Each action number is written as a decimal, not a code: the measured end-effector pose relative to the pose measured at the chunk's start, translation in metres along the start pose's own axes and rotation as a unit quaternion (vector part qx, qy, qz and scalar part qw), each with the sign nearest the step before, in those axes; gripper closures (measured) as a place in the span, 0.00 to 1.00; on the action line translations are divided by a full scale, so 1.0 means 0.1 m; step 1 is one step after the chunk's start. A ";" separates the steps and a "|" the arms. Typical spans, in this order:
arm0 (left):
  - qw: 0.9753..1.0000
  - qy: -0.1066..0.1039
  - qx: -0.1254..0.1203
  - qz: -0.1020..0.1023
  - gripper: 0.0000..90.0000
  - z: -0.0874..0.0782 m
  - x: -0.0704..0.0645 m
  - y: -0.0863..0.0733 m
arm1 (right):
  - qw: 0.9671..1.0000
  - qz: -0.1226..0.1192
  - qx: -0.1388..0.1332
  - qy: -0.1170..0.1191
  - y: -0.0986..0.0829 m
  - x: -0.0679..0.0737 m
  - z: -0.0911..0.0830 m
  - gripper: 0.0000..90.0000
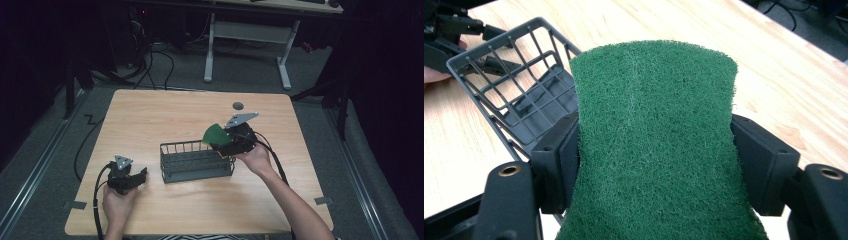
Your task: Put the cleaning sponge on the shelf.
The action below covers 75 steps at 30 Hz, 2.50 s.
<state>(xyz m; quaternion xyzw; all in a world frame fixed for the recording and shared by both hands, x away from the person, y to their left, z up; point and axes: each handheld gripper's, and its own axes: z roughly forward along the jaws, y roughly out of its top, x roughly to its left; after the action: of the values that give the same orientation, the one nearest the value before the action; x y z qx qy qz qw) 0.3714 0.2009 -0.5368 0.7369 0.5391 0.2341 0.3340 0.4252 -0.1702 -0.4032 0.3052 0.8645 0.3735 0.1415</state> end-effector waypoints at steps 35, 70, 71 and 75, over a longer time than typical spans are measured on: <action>1.000 0.000 0.000 0.001 0.35 0.00 0.00 0.00 | 0.999 -0.005 0.036 -0.020 0.06 0.17 0.33 0.32; 1.000 0.000 0.000 0.002 0.35 0.00 0.00 0.00 | 0.998 -0.011 0.059 -0.027 -0.05 0.22 0.40 0.32; 1.000 0.000 0.000 0.001 0.35 0.00 0.00 0.00 | 0.998 -0.012 0.059 -0.027 -0.05 0.22 0.40 0.32; 1.000 0.000 0.000 0.001 0.35 0.00 0.00 0.00 | 0.998 -0.013 0.061 -0.026 -0.07 0.22 0.40 0.33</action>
<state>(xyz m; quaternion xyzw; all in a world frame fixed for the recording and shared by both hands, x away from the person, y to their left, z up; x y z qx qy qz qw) 0.3714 0.2007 -0.5368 0.7373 0.5386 0.2344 0.3336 0.4243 -0.1379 -0.4353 0.3119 0.8856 0.3096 0.1499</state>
